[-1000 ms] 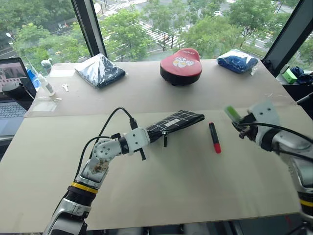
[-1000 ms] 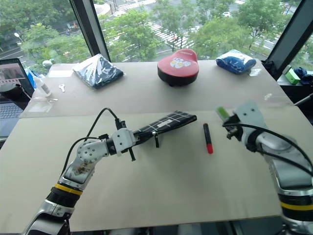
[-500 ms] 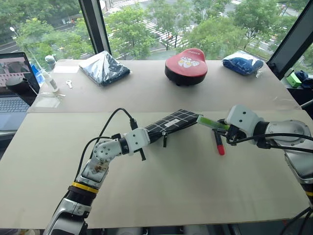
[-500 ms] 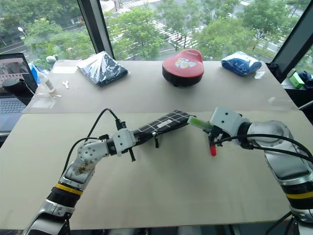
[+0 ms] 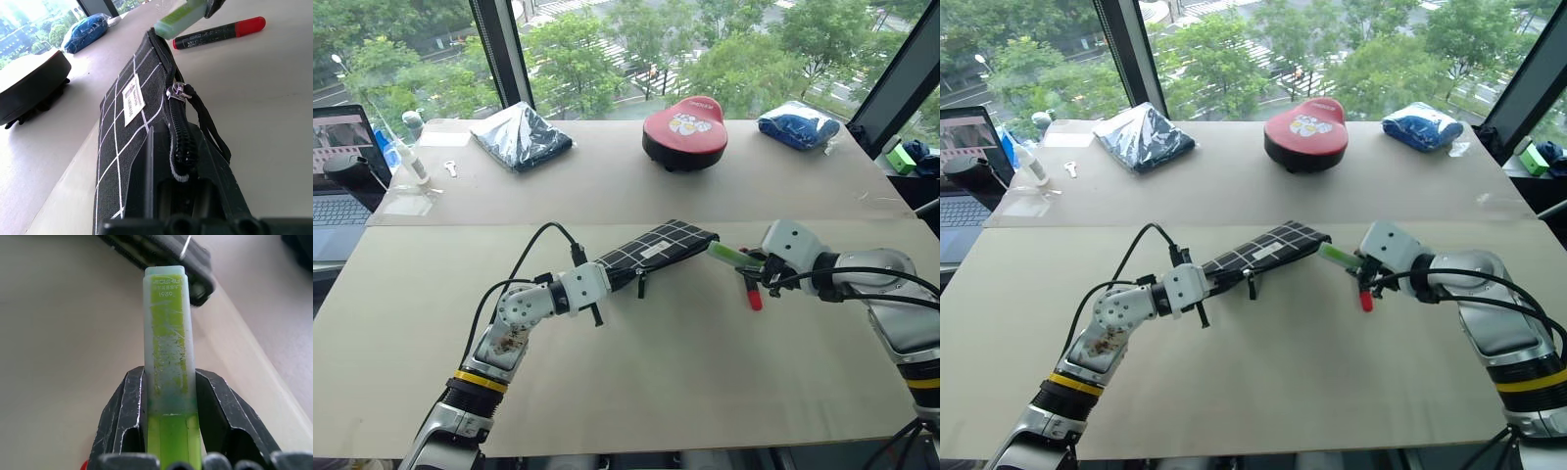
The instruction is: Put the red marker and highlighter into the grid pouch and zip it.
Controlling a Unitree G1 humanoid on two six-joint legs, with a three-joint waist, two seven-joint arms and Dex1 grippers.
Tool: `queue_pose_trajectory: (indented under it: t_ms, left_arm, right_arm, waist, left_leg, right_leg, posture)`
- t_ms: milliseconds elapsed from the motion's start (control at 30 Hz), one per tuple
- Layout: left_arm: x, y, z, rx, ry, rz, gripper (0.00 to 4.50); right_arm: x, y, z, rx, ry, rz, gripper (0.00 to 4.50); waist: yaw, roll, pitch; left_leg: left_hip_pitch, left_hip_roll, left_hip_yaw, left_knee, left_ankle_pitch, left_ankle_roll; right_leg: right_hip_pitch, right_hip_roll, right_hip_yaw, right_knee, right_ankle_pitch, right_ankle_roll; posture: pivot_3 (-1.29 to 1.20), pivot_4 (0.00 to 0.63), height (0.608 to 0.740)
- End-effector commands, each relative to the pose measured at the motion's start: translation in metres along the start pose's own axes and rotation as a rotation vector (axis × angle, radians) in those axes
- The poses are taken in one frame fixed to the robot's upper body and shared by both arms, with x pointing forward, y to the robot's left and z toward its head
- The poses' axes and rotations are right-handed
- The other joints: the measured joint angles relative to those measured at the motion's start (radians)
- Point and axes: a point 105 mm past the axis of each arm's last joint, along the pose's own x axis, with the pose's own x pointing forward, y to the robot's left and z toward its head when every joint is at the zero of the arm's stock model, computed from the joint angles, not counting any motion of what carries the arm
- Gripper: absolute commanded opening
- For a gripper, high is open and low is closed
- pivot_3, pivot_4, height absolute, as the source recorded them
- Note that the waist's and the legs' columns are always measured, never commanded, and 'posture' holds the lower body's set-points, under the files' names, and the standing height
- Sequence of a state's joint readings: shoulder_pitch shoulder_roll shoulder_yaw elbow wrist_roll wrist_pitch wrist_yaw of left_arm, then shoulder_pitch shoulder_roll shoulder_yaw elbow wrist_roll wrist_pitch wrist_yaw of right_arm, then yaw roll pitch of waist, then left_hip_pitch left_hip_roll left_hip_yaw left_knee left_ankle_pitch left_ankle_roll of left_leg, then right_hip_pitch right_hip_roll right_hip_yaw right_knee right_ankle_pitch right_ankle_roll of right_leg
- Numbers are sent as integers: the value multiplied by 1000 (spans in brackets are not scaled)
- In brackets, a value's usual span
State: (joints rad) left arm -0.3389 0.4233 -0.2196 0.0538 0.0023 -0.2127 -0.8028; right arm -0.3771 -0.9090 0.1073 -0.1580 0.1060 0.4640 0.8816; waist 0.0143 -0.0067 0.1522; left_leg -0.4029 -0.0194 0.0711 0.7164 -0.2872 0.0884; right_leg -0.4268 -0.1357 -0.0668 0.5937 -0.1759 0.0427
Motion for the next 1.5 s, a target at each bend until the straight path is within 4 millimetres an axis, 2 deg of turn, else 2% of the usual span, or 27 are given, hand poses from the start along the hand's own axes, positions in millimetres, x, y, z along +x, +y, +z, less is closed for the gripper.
queue_pose_trajectory:
  t_ms: [33,367,567,633,767,900,1000,1167,1333,1400,1433,1500]
  left_arm:
    - [2,3,14,44,-43,12,0]
    - [4,3,16,52,-50,7,0]
    - [5,1,15,56,-49,0,0]
    - [5,1,15,56,-49,-1,0]
    - [5,0,13,56,-47,-4,0]
    - [4,0,12,55,-46,-4,0]
    - [4,0,11,57,-46,-5,0]
    - [4,0,12,61,-49,-5,0]
    - [3,0,11,61,-48,-1,0]
    - [3,1,11,62,-47,1,0]
    - [3,1,11,62,-46,1,0]
    - [3,1,11,63,-46,0,0]
  right_arm:
    - [0,-9,12,-42,-30,-29,1024]
    - [13,-6,18,-41,-41,10,1024]
    - [22,-3,26,-100,-42,58,1024]
    - [27,0,32,-124,-52,71,1024]
    - [44,18,61,-206,-111,123,1024]
    - [59,37,81,-379,-163,156,1024]
    - [67,47,87,-540,-193,157,1024]
    - [79,38,88,-789,-245,36,1024]
    - [78,30,85,-849,-316,-20,1024]
    - [76,24,84,-760,-316,-27,2029]
    - [75,21,83,-728,-310,-24,2198]
    - [71,11,83,-652,-298,-29,2844]
  waist:
    - [0,0,0]
    - [-1,0,0]
    - [-2,0,0]
    - [-2,0,0]
    - [-3,0,0]
    - [-4,0,0]
    - [-1,0,0]
    - [-4,0,0]
    - [-7,0,0]
    - [-9,0,0]
    - [-10,0,0]
    - [-11,0,0]
  left_leg:
    - [0,0,0,0,0,0]
    - [0,0,0,0,0,0]
    - [0,0,0,0,0,0]
    - [0,0,0,0,0,0]
    - [0,0,0,0,0,-1]
    - [0,0,0,0,1,-2]
    - [0,0,0,0,1,-2]
    - [0,-1,0,0,1,-2]
    - [1,0,0,-2,4,-6]
    - [2,1,0,-2,4,-7]
    - [2,1,0,-3,4,-7]
    - [2,1,0,-3,4,-7]
  right_leg:
    - [0,0,0,0,0,0]
    - [0,0,0,0,0,0]
    - [0,0,0,0,0,0]
    - [0,0,0,0,0,0]
    - [0,1,0,0,0,0]
    - [-1,1,0,1,0,0]
    - [-1,1,0,1,0,0]
    - [0,2,0,1,0,0]
    - [-1,4,0,1,0,0]
    - [0,4,0,1,0,0]
    - [0,4,0,1,0,0]
    - [1,4,0,1,0,0]
  posture:
    - [0,150,740]
    - [0,150,740]
    - [0,150,740]
    - [0,150,740]
    - [0,150,740]
    - [0,150,740]
    - [0,150,740]
    - [0,150,740]
    - [0,150,740]
    - [0,150,740]
    - [0,150,740]
    - [0,150,740]
